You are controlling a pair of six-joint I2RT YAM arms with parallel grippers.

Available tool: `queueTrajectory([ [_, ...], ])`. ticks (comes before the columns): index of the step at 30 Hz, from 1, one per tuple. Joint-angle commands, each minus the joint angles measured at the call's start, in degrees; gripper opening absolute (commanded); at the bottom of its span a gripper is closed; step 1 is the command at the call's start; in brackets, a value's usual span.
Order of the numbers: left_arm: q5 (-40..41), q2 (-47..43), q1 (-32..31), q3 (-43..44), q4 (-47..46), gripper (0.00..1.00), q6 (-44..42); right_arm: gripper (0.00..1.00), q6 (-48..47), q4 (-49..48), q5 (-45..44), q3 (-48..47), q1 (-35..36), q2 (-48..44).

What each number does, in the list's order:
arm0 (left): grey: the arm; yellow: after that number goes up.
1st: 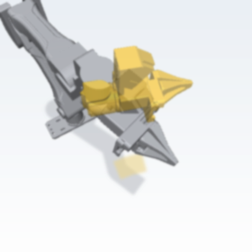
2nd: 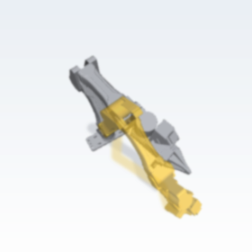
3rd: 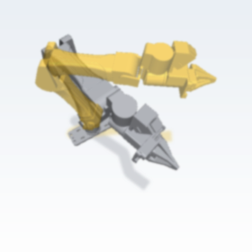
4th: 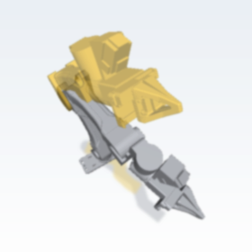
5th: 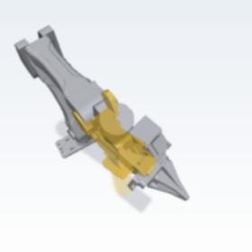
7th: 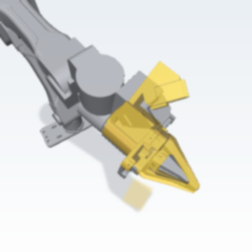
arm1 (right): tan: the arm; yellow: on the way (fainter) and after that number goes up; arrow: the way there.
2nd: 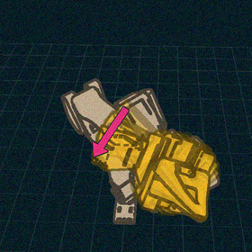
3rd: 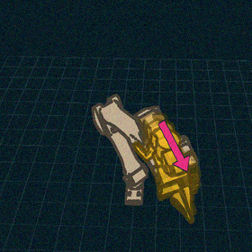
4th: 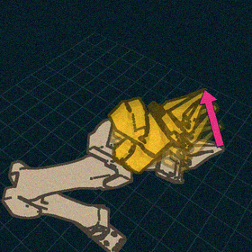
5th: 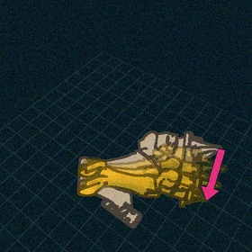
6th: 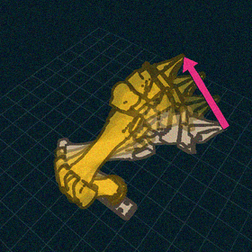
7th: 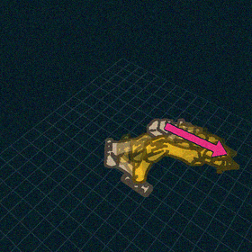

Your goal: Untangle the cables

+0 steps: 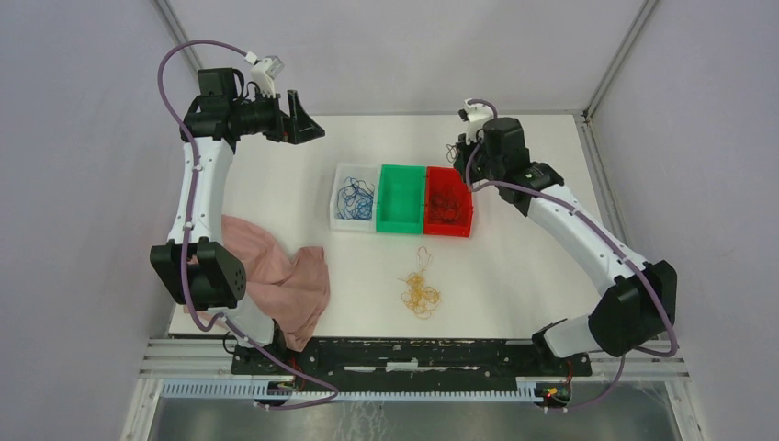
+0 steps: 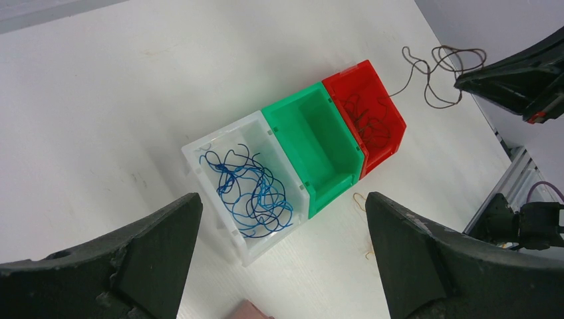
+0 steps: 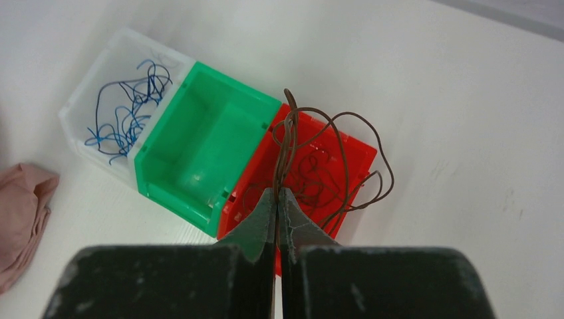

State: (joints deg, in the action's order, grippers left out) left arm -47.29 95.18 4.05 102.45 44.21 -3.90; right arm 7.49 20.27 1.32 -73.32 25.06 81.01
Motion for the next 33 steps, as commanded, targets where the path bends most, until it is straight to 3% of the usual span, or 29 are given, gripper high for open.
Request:
queueTrajectory([
  [1, -1.52, -2.79, 0.24, -0.14, -1.41, 0.99, -1.11, 0.00, 0.62, -2.73, 2.57, 1.73, -0.10, 1.92],
  [12, -1.38, -2.89, 0.25, -0.32, -1.66, 0.99, -1.11, 0.00, 6.63, -7.33, 9.47, 3.53, 1.49, 13.21],
  [21, -1.23, -3.21, 0.25, -0.85, -1.73, 0.99, -1.59, 0.00, 8.26, -8.62, 1.91, 6.62, 2.36, 16.62],
  [26, -1.11, -3.42, 0.20, -1.51, -2.31, 0.99, -0.82, 0.24, 7.43, -8.23, -1.48, 7.63, 2.38, 13.62],
  [30, -0.14, -4.34, 0.25, -2.61, -2.76, 0.99, -1.07, 0.56, 6.40, -7.93, -2.24, 7.62, 2.51, 8.73],
  [33, 0.32, -4.88, 0.24, -3.30, -1.48, 0.99, -2.30, 0.61, 5.04, -5.83, -2.62, 6.73, 3.19, 5.47],
])
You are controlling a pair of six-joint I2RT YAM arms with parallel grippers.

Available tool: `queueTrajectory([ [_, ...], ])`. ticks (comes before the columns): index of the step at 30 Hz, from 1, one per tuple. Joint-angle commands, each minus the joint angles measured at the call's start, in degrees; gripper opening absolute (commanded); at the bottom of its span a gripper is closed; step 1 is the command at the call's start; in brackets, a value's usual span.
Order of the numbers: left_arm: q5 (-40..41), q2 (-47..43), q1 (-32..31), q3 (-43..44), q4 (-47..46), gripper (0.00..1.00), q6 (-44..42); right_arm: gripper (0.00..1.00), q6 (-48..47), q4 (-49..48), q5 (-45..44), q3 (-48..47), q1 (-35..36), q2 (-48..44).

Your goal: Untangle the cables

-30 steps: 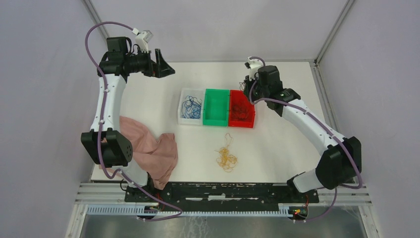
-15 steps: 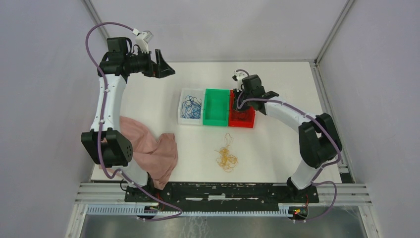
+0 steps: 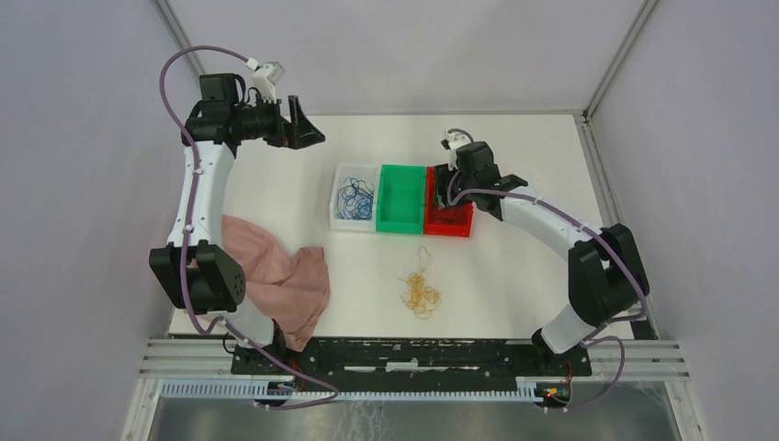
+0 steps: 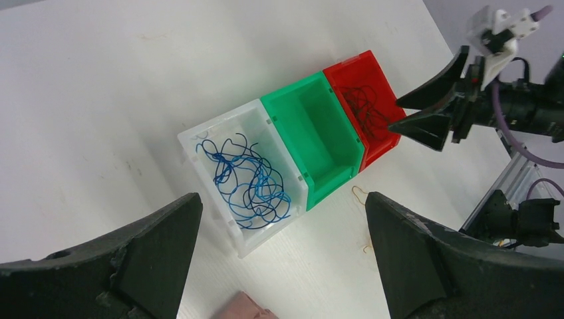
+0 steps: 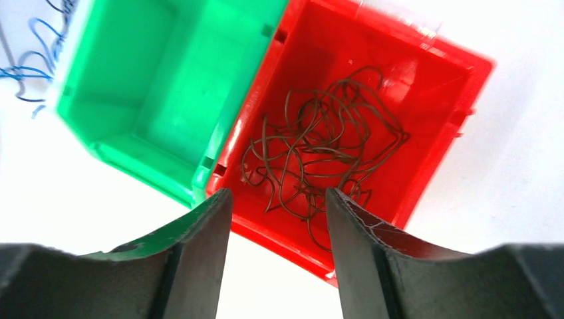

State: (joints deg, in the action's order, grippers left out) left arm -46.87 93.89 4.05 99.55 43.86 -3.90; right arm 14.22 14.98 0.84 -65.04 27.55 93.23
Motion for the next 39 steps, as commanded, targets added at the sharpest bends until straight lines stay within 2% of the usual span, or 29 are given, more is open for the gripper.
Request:
queueTrajectory([
  [1, 0.09, -3.67, 0.21, -0.55, -0.52, 0.99, -2.77, 0.63, -2.00, 0.26, -2.16, -1.74, 1.19, -7.76],
  [2, 0.22, -3.73, 0.25, -0.66, 0.20, 0.99, -3.18, 0.65, -2.15, 1.02, -2.19, -1.58, 1.70, -8.69],
  [4, 1.10, -3.95, 0.24, -0.71, 1.55, 0.99, -4.06, 0.82, -2.22, 2.36, -2.77, -0.77, 2.96, -11.06],
  [5, 1.68, -4.16, 0.23, -0.68, 2.15, 0.99, -4.55, 0.96, -1.99, 2.66, -3.15, 0.16, 3.86, -12.48],
  [6, 2.45, -4.56, 0.25, -0.67, 2.61, 0.99, -4.93, 0.99, -1.97, 2.61, -3.43, 1.36, 4.69, -14.32],
  [10, 6.39, -6.76, 0.27, -0.88, 3.51, 0.99, -5.94, 1.00, 2.54, 3.50, -7.12, 6.73, 7.59, -21.46],
  [14, 11.36, -9.07, 0.29, -1.49, 2.36, 0.99, -5.22, 0.99, 13.85, 4.74, -2.85, 10.39, 7.43, -26.74],
  [17, 17.03, -11.23, 0.34, -2.61, -0.45, 0.99, -4.03, 0.99, 21.84, -2.76, 3.64, 17.88, 6.31, -29.01],
  [19, 18.76, -13.06, 0.31, -4.33, -2.31, 0.99, -3.83, 1.00, 25.47, -3.64, 5.67, 20.16, 6.87, -27.20],
  [23, 17.50, -15.86, 0.34, -8.29, -4.38, 0.99, -4.57, 0.78, 27.76, -0.52, -0.02, 20.40, 12.31, -22.41],
  [26, 17.36, -16.79, 0.34, -9.98, -5.05, 0.99, -4.85, 0.61, 29.01, -1.59, -3.30, 20.81, 15.02, -19.17],
  [27, 16.52, -16.83, 0.34, -10.35, -4.83, 0.99, -5.37, 0.58, 29.48, -2.07, -3.56, 20.82, 15.37, -17.93],
  [35, 8.38, -15.86, 0.32, -11.51, -1.61, 0.99, -8.32, 0.43, 30.89, -6.14, -4.29, 19.36, 16.45, -6.86],
  [39, 6.38, -15.49, 0.25, -11.49, -1.14, 0.99, -8.43, 0.40, 31.19, -6.78, -4.87, 18.09, 16.95, -2.76],
])
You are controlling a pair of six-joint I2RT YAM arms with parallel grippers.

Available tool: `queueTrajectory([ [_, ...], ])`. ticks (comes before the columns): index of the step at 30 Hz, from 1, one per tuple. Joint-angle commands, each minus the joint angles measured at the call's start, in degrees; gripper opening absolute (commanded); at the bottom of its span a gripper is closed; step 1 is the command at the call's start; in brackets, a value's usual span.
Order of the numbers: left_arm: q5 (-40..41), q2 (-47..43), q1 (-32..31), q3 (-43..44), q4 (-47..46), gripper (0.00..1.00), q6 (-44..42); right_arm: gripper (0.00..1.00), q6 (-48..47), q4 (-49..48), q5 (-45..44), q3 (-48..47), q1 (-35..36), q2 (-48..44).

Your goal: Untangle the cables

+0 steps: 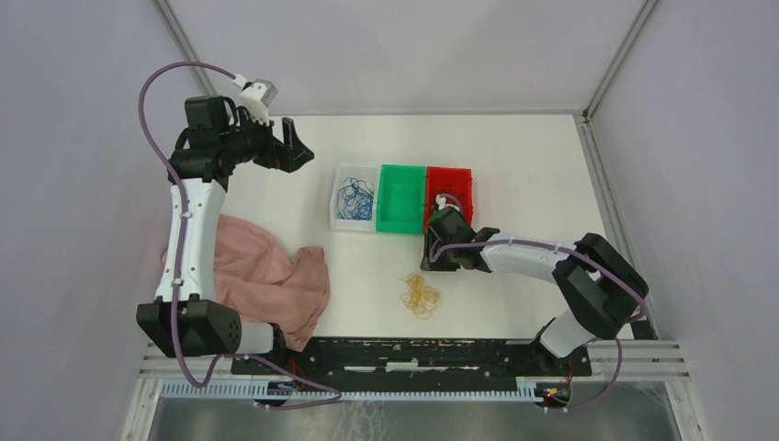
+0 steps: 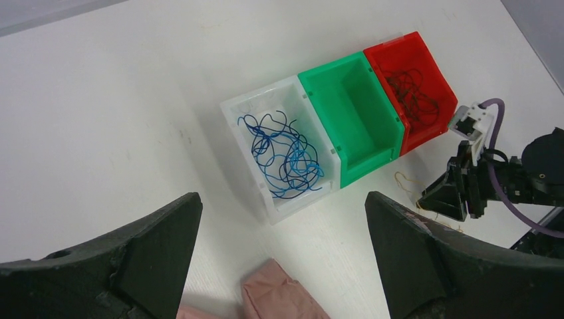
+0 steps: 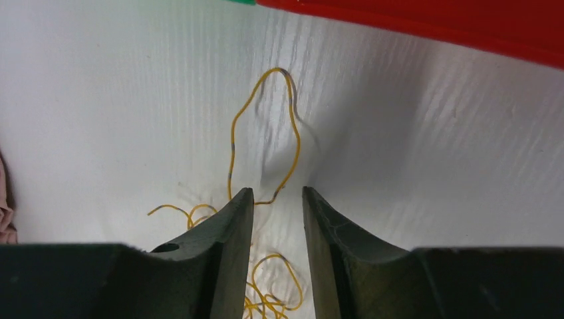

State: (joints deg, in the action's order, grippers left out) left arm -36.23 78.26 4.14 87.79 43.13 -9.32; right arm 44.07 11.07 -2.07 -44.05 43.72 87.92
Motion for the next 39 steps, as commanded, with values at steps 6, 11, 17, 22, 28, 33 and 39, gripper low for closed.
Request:
queueTrajectory([
  [6, -8.10, 0.41, 0.12, 0.28, -0.38, 0.99, -2.53, 0.22, 0.40, -3.77, -1.97, -5.62, 1.32, 4.89],
  [11, -12.34, 0.55, -0.21, -2.85, -0.19, 0.99, -3.85, 0.01, -2.35, -3.40, -1.58, -9.12, 1.32, 2.30],
  [17, -11.80, -0.92, -3.85, -8.36, 1.39, 0.99, -8.67, 0.00, -3.41, -3.98, 1.13, -12.00, 1.36, -3.71],
  [22, -10.49, -2.79, -11.08, -12.91, 2.29, 0.99, -11.97, 0.00, -2.58, -6.30, 5.27, -12.49, 1.36, -8.09],
  [28, -11.57, -5.07, -21.21, -20.18, -0.63, 1.00, -10.96, 0.00, -0.13, -11.96, 11.02, -11.50, 1.53, -11.79],
  [33, -12.23, -5.69, -26.45, -24.03, -3.85, 0.94, -7.27, 0.00, 0.71, -15.47, 13.66, -11.98, 2.63, -13.31],
  [39, -16.90, -6.10, -26.62, -21.85, -3.77, 0.83, -5.33, 0.00, -1.18, -14.76, 14.85, -12.82, 4.65, -12.78],
])
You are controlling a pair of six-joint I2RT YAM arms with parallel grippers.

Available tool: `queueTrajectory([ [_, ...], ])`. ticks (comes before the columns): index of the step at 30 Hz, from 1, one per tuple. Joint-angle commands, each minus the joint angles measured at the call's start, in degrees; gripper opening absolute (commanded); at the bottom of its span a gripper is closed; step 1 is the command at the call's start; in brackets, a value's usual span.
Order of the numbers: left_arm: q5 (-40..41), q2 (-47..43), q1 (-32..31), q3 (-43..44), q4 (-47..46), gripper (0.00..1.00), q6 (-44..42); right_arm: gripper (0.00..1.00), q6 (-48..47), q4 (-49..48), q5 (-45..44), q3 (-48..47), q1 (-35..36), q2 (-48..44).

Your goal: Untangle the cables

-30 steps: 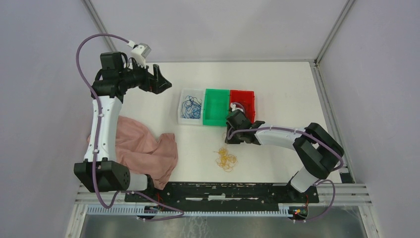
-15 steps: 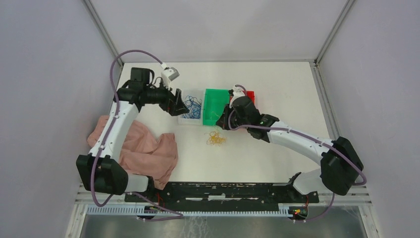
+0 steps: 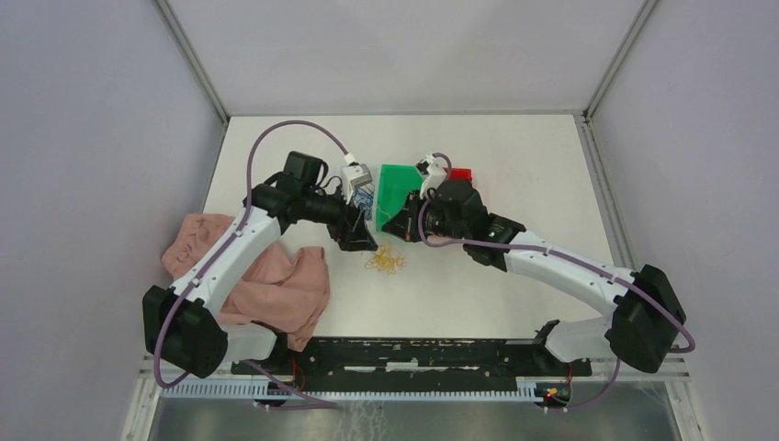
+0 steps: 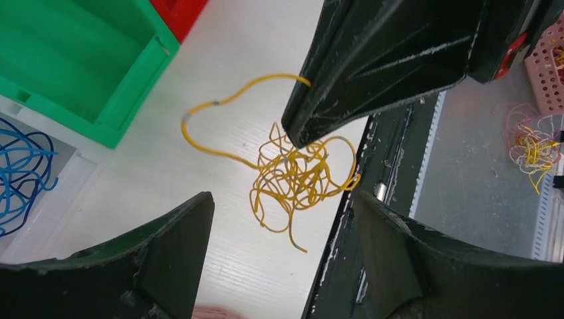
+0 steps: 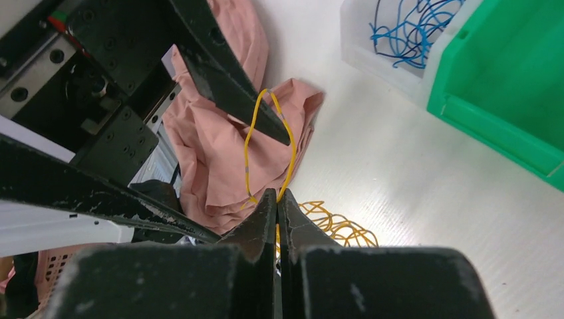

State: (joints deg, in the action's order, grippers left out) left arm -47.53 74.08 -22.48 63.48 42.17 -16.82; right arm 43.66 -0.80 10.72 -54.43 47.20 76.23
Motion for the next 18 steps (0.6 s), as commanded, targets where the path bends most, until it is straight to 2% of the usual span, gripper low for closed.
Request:
queueTrajectory([
  [1, -7.23, -2.32, 0.03, 2.73, -2.58, 0.83, 2.26, 0.00, -1.04, -2.77, 2.17, -2.32, 1.48, -1.11],
  [4, -9.83, -3.27, 0.00, 2.60, -2.96, 0.83, 3.26, 0.00, -1.33, -3.41, 2.74, -1.72, 2.29, -1.45],
  [11, -9.06, -3.94, 0.16, 0.77, -8.03, 0.80, 9.98, 0.00, -2.16, -4.34, 3.02, -0.76, 3.40, -2.69],
  [14, -9.36, -3.83, 0.44, 0.76, -9.84, 0.67, 12.97, 0.00, -2.18, -4.58, 2.76, 0.16, 3.64, -3.77],
  [18, -8.32, -3.97, 0.64, 1.31, -10.02, 0.40, 13.62, 0.00, -2.12, -5.03, 2.49, 1.43, 3.77, -5.12],
])
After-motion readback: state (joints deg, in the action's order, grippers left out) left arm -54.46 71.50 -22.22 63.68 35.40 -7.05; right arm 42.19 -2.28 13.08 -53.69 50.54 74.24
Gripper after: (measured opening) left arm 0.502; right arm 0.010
